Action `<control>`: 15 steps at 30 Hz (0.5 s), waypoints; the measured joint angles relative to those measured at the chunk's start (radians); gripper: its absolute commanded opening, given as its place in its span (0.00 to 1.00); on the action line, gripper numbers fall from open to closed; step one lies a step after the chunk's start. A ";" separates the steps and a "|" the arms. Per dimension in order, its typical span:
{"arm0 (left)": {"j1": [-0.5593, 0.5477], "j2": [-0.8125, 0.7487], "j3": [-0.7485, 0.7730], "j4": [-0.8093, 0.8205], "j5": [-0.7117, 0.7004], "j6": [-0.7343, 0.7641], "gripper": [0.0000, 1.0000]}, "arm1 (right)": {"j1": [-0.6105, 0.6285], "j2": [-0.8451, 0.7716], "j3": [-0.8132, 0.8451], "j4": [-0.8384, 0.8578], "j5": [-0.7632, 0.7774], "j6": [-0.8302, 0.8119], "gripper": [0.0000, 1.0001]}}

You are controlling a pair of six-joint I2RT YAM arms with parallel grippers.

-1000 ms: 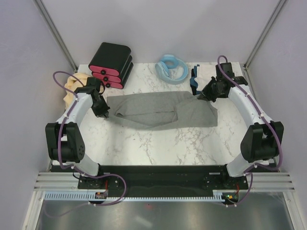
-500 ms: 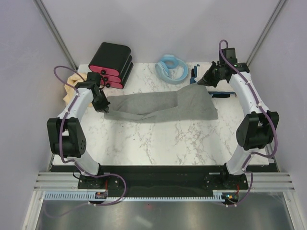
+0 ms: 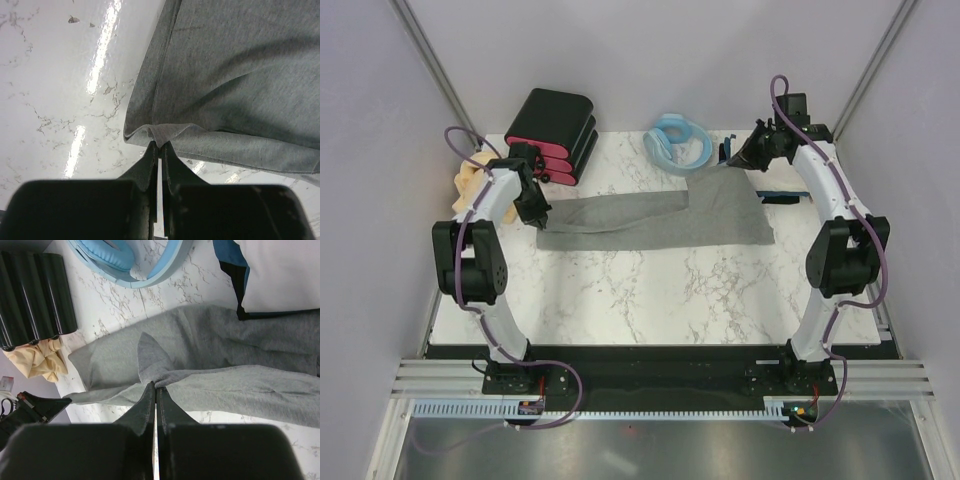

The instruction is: Fold and stack the t-shirts

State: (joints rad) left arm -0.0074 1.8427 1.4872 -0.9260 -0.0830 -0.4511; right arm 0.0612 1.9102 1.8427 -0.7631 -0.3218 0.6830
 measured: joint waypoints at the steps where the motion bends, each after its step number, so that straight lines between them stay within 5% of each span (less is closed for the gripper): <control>1: 0.000 0.011 0.009 -0.003 -0.004 0.002 0.02 | 0.000 0.005 0.000 0.006 -0.003 -0.001 0.00; 12: 0.000 0.108 0.094 -0.024 -0.049 0.016 0.02 | 0.000 0.014 0.010 0.089 -0.023 -0.010 0.00; 15: 0.000 0.143 0.118 -0.029 -0.051 0.017 0.12 | -0.001 0.019 0.010 0.102 -0.023 -0.018 0.00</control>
State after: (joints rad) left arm -0.0074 1.9862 1.6051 -0.9554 -0.1341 -0.4339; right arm 0.0605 1.9293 1.8523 -0.6613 -0.3443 0.6647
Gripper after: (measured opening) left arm 0.049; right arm 0.010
